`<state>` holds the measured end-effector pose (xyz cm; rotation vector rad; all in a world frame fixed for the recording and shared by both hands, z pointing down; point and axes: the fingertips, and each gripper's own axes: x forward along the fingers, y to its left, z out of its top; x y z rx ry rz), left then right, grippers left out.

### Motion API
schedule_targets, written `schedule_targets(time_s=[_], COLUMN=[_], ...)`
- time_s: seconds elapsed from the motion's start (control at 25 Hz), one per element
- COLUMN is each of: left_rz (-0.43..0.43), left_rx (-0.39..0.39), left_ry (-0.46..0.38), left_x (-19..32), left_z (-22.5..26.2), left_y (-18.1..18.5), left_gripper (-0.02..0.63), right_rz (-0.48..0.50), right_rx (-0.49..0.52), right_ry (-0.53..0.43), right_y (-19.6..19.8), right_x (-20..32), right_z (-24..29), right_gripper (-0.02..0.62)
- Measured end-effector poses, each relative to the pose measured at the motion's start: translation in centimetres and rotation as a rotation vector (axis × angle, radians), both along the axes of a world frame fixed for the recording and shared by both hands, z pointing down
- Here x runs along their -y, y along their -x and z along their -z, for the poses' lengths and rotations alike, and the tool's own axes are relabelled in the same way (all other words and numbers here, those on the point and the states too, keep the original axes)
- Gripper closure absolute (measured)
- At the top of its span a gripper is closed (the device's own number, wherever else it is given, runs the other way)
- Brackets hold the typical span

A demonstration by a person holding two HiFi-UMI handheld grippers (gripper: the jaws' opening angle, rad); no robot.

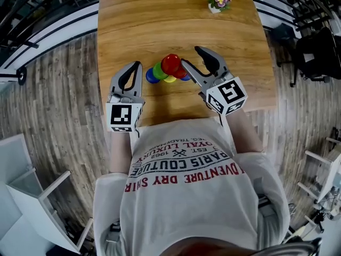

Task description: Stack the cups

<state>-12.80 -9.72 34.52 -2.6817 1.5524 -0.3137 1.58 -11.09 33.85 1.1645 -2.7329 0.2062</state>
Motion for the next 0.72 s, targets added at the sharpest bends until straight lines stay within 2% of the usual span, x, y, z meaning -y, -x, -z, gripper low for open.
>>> schedule_targets(time_s=[0.16, 0.36, 0.52, 0.72], left_rz=[-0.021, -0.057, -0.067, -0.070], left_rx=[-0.014, 0.030, 0.033, 0.003], left_ry=[-0.019, -0.051, -0.070, -0.064], left_x=[0.5, 0.7, 0.8, 0.7], left_z=[1.2, 2.1, 3.1, 3.5], left_y=[-0.4, -1.1, -1.1, -1.0], left_gripper=[0.589, 0.589, 0.589, 0.589], right_rz=[-0.124, -0.206, -0.224, -0.266], right_rx=[0.008, -0.019, -0.024, -0.034], right_ry=[-0.040, -0.109, -0.153, -0.163], right_y=[-2.4, -3.8, -4.2, -4.7], right_x=[0.6, 0.7, 0.6, 0.9], right_z=[0.3, 0.8, 1.1, 0.8], right_gripper=[0.438, 0.529, 0.555, 0.568])
